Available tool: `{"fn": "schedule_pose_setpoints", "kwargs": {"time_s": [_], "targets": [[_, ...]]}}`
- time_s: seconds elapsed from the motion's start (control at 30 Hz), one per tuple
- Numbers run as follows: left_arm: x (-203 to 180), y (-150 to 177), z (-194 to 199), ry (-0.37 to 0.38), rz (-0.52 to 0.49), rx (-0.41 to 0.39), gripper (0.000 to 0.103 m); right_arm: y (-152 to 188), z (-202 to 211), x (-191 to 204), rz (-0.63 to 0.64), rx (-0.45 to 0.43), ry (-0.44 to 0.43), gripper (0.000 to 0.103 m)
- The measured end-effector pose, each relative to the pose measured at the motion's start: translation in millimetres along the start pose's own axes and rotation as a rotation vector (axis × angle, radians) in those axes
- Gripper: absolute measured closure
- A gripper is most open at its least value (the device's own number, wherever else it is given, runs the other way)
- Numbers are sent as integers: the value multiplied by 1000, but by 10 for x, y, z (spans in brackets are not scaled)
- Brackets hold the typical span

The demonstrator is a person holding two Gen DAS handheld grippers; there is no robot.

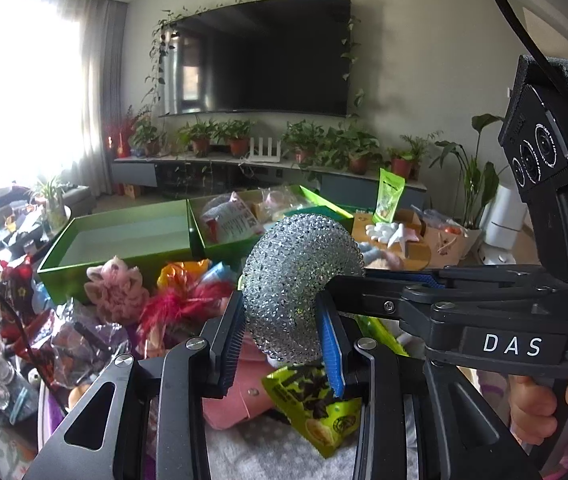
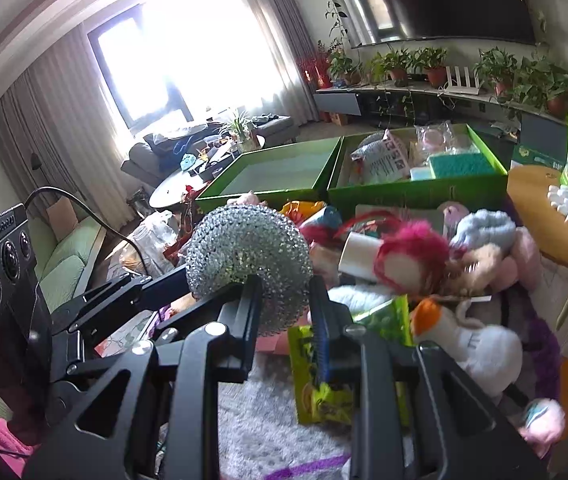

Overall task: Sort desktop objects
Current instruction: 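Lift the scrubber with the right gripper and carry it toward the green box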

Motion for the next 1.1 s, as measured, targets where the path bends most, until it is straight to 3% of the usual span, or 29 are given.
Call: {"fn": "schedule_pose_setpoints", "kwargs": {"time_s": [0.33, 1.1], "targets": [[114, -255, -140, -15, 9, -45, 68, -320, -80, -1, 66, -2, 27, 78], [172, -875, -632, 11, -25, -81, 68, -990, -311, -345, 26, -24, 37, 77]]}}
Point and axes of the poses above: each gripper's, at about its wrist camera, not at the fingertips, and z roughly against the way its jaws point, x to its left, y to its underside, the point moved 10 cm from there along -z, roughly the way its jaws point, and after that the axes turned 1 degree about -z, right-handed, at the moved point
